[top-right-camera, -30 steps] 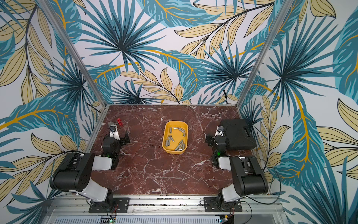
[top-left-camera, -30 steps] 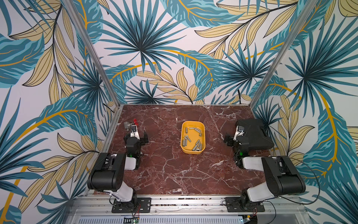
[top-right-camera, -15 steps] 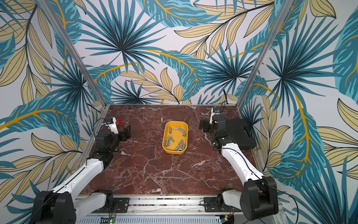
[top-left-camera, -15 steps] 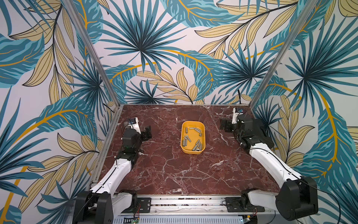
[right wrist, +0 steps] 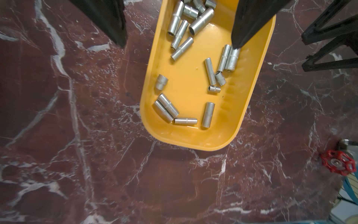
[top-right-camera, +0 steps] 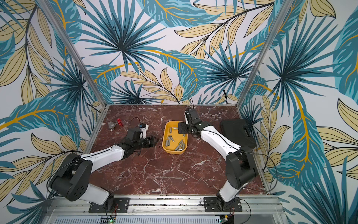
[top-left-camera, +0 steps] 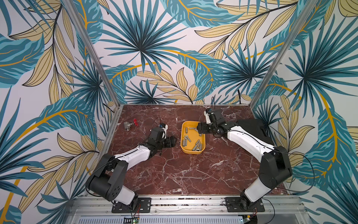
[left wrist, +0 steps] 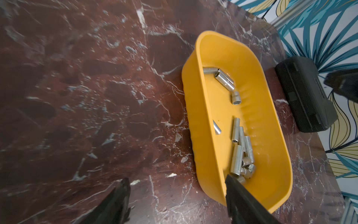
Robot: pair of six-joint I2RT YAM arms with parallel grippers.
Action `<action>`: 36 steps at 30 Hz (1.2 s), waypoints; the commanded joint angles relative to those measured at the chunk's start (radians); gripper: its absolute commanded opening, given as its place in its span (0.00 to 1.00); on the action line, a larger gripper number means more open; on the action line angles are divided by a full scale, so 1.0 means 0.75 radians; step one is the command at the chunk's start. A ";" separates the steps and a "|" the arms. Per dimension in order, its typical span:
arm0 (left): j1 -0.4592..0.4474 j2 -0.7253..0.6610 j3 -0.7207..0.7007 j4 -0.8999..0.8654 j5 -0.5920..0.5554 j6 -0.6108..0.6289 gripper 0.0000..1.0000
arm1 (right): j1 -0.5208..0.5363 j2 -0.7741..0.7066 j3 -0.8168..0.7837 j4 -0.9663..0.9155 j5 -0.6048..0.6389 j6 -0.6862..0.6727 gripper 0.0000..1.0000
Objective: Take out the socket from the storage box
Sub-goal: Adjust the storage box at the center of the board.
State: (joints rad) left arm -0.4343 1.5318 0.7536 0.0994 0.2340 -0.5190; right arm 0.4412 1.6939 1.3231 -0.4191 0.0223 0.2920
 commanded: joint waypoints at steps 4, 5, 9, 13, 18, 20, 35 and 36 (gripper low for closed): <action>-0.082 0.115 0.154 0.068 0.058 -0.049 0.71 | 0.044 0.178 0.111 -0.054 0.020 0.076 0.77; -0.096 0.133 0.165 0.067 0.041 -0.056 0.70 | 0.044 0.210 0.140 -0.062 0.018 0.082 0.78; -0.131 0.201 0.200 0.066 -0.007 -0.087 0.65 | 0.050 0.346 0.281 -0.140 0.005 0.084 0.74; -0.165 0.267 0.238 0.040 -0.054 -0.104 0.55 | 0.063 0.448 0.384 -0.158 -0.006 0.077 0.68; -0.197 0.291 0.231 0.025 -0.127 -0.143 0.37 | 0.071 0.562 0.508 -0.210 -0.014 0.075 0.64; -0.213 0.287 0.217 0.024 -0.152 -0.162 0.33 | 0.078 0.598 0.541 -0.218 -0.022 0.077 0.63; -0.368 0.159 0.025 0.094 -0.339 -0.318 0.20 | 0.135 0.760 0.655 -0.236 -0.036 0.087 0.52; -0.372 0.151 0.012 0.098 -0.343 -0.328 0.19 | 0.137 0.765 0.657 -0.239 -0.036 0.087 0.51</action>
State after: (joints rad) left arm -0.6952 1.6772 0.8085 0.1532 -0.0139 -0.7345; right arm 0.5331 2.2433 1.7962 -0.5774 0.0025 0.3492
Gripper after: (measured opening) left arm 0.198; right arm 0.517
